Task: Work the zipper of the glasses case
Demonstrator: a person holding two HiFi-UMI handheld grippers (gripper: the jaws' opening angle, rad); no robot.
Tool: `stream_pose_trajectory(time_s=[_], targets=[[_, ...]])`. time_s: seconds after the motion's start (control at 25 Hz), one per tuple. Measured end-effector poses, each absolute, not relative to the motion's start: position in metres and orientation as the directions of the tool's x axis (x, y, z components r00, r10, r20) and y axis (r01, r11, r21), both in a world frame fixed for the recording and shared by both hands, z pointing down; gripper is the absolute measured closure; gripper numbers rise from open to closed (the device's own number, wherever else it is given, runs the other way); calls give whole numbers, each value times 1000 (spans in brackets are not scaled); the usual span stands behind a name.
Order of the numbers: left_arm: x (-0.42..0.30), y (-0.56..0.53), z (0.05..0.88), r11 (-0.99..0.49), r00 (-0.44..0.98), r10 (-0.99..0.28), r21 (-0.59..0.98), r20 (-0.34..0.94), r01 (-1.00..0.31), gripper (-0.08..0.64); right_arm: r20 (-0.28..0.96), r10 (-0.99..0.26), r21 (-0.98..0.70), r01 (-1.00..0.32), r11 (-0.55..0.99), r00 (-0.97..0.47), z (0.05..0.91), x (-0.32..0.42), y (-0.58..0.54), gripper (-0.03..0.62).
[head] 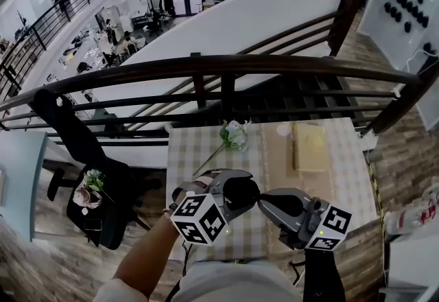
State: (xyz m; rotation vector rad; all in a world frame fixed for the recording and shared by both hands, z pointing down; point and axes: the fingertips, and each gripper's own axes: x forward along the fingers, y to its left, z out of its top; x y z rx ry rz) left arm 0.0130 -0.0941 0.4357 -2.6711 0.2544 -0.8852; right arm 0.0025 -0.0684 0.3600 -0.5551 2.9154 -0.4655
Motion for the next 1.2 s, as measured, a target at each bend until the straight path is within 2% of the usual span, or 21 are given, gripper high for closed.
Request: stream_pose_trajectory(time_s=[0.48, 0.64, 0.72, 0.84, 1.04, 1.2], targets=[[17, -100, 465, -932, 673, -278, -362, 686, -15, 298, 71, -389, -260, -393, 882, -919, 379, -19, -69, 558], [20, -102, 471, -925, 650, -292, -379, 702, -5, 296, 144, -408, -180, -429, 885, -902, 386, -28, -71, 557], [20, -105, 469, -905, 664, -321, -426, 675, -5, 290, 116, -416, -193, -431, 882, -902, 384, -25, -71, 560], [17, -110, 468, -877, 681, -361, -480, 637, -17, 268, -15, -412, -265, -394, 880, -911, 366, -15, -70, 563], [16, -111, 459, -916, 770, -328, -382, 547, -120, 264, -190, -394, -340, -317, 886, -899, 339, 0, -69, 563], [11, -109, 452, -941, 803, -298, -302, 516, -155, 286, -206, -416, -352, -330, 876, -886, 340, 13, -71, 561]])
